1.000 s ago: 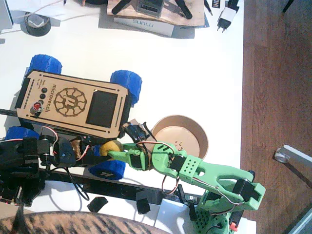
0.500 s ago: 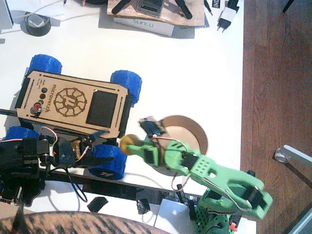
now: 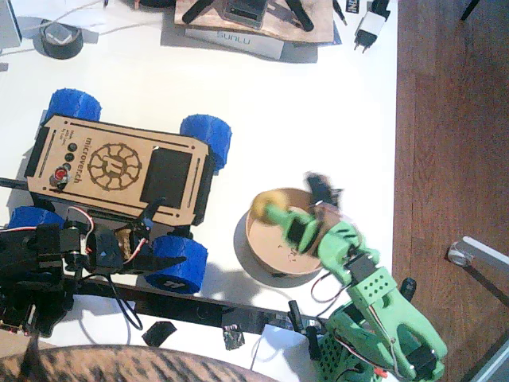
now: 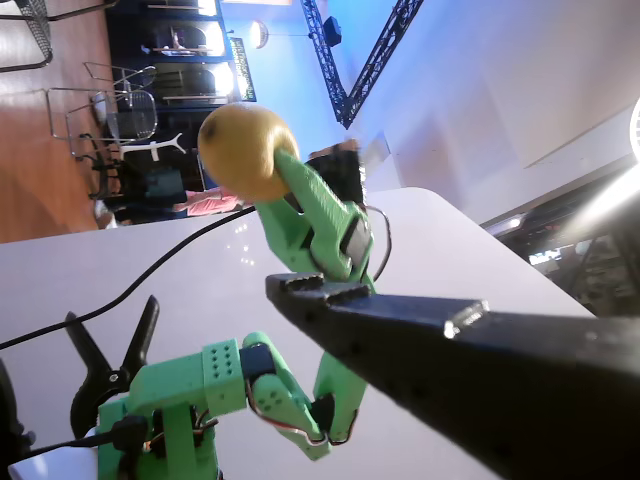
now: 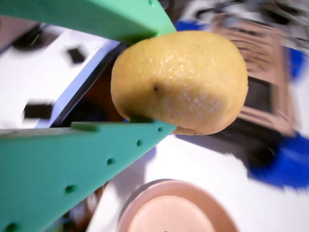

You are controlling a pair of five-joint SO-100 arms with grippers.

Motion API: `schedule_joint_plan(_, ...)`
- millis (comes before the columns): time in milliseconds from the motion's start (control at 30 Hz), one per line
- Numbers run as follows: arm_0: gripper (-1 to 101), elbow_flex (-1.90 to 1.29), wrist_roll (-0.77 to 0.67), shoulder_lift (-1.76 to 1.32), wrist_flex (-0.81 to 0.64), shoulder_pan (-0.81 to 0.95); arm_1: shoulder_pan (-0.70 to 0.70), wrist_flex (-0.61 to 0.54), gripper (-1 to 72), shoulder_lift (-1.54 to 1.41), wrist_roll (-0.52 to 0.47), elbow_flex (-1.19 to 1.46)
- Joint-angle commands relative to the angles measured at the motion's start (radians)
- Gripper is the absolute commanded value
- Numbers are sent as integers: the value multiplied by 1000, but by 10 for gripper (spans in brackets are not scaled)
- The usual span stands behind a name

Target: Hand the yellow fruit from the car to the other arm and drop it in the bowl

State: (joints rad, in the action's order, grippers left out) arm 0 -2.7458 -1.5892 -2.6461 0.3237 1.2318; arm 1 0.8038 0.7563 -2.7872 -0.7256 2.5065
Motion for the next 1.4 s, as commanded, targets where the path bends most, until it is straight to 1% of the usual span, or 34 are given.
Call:
schedule_joint_plan(0, 606, 25, 0, -5, -12, 6, -84, 21, 1, 3, 118, -86)
schedule_joint_plan(67, 606, 25, 0, -3, -12, 6, -121, 43, 1, 40, 187, -97)
schedule_joint_plan(233, 604, 25, 0, 2, -9, 6, -222, 46, 0, 219, 387, -147)
schedule_joint_plan(333, 597, 25, 0, 3, -2, 6, -250, 41, 0, 347, 474, -183)
schedule_joint_plan(533, 592, 25, 2, 3, 52, 0, -275, -12, 0, 543, 606, -241)
schedule_joint_plan(700, 584, 25, 2, -58, 166, -8, -290, -18, 0, 741, 687, -342)
schedule_joint_plan(867, 572, 20, 3, -184, 385, -26, -302, -14, 0, 931, 749, -443)
schedule_joint_plan(1000, 575, -84, 3, -368, 506, -133, -304, -14, 0, 1072, 776, -511)
schedule_joint_plan(1067, 573, -169, 3, -499, 561, -195, -295, -8, 0, 1132, 788, -537)
schedule_joint_plan(1167, 573, -296, 5, -712, 683, -273, -287, -6, 0, 1198, 811, -561)
schedule_joint_plan(1233, 570, -365, 5, -782, 716, -307, -287, -9, 0, 1236, 831, -580)
schedule_joint_plan(1367, 557, -445, 5, -770, 706, -313, -290, 2, 0, 1322, 871, -638)
